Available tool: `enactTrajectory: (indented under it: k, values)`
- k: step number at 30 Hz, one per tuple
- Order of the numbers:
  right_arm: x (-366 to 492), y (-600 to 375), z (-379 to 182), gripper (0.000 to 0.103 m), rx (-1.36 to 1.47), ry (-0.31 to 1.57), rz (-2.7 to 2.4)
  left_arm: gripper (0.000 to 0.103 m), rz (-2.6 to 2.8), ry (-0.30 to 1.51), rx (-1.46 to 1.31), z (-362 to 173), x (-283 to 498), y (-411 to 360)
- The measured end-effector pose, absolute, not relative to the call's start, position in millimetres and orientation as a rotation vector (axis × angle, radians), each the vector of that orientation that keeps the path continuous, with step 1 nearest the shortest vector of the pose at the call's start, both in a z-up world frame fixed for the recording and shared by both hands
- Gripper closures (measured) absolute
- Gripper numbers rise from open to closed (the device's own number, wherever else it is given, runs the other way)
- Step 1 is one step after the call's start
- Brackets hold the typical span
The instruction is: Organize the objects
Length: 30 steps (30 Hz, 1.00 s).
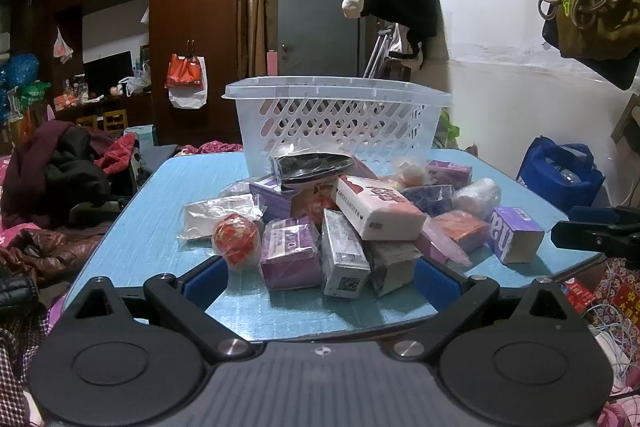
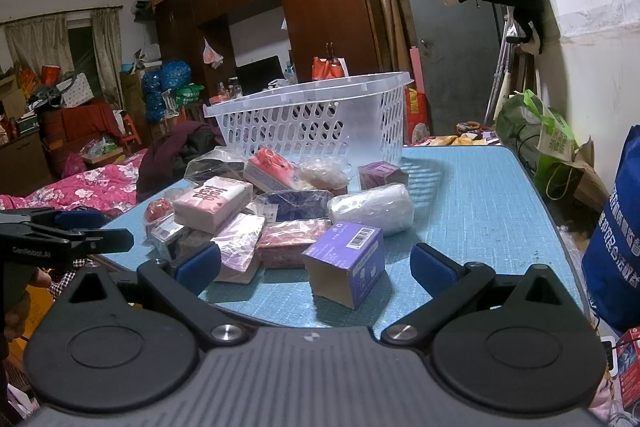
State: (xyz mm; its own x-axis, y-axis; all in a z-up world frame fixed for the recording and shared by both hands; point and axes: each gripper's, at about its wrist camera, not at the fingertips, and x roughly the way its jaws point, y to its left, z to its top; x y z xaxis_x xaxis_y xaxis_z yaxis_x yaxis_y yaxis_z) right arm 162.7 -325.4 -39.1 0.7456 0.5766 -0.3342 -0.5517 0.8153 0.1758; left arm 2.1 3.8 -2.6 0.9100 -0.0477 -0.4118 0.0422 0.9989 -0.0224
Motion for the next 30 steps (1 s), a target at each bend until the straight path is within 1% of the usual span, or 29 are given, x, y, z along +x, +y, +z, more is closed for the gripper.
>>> enactTrajectory:
  k: [23, 30]
  values:
    - [162.5, -326.7, -39.6, 0.0, 0.068, 0.376, 0.617, 0.002, -0.038, 0.466, 0.009, -3.6, 3.4, 4.5]
    - [162.3, -326.7, -39.6, 0.0, 0.067, 0.373, 0.619, 0.002, -0.03, 0.431, 0.019, -4.6, 2.4, 5.2]
